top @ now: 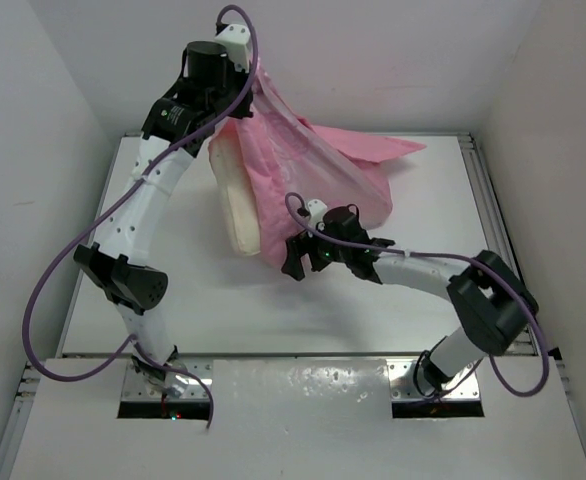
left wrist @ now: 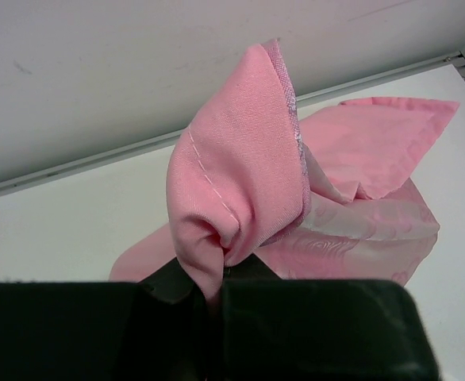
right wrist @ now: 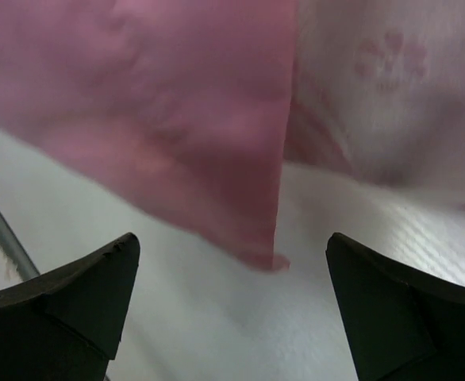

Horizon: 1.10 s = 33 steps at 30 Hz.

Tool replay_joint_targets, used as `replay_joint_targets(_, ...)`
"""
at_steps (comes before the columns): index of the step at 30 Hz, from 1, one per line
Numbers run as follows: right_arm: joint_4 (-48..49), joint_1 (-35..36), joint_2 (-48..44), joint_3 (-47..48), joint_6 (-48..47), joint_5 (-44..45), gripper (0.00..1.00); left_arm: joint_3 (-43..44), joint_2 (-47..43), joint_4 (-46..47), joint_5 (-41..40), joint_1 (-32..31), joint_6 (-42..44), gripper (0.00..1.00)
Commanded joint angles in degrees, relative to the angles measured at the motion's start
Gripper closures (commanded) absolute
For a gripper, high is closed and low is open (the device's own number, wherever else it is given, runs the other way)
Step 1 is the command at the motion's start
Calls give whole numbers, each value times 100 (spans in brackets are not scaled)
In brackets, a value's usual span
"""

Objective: Put the pillow into the pillowcase

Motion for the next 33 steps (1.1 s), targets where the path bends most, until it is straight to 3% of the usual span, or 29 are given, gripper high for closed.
replay_joint_targets(1,1098,-8,491,443,314,-54,1,318,-515,635,-167,46,-7,100)
replay_joint_targets(5,1337,1,984,812,543,-247,3,265,-577,661,-289,64,46,100)
replay_joint_targets(8,1442,-43,1047,963,833,-494,48,256,-647,688,-412,125,63,100)
replay_joint_targets(9,1503,-78,865,910,964,-468,79,256,-673,696,-448,212,63,100)
replay_joint_targets(10,1504,-105,697,875,1000,-224,95,256,-691,705,-500,265,81,100)
replay_joint_targets(11,1461,-175,226,823,1035,-12,100,291,-700,723,-640,396,124,100)
replay_joint_targets(14,1014,-438,-585,1049,904,646,100,641,-682,784,-1148,704,378,100)
replay_joint_targets(18,-400,-1061,-1474,2941,229,1114,100,1378,-577,1056,-1853,960,932,100)
replay_joint_targets(23,-676,-1344,-1774,4966,-713,1650,100,2276,-550,1662,-2486,812,1836,100)
replay_joint_targets(29,-535,-1353,-1897,5498,-1170,1703,100,2726,-744,2419,-2812,451,2786,100)
replay_joint_targets(33,-596,-1379,-1801,5550,-1373,2029,100,2348,-946,2691,-2926,310,3157,100)
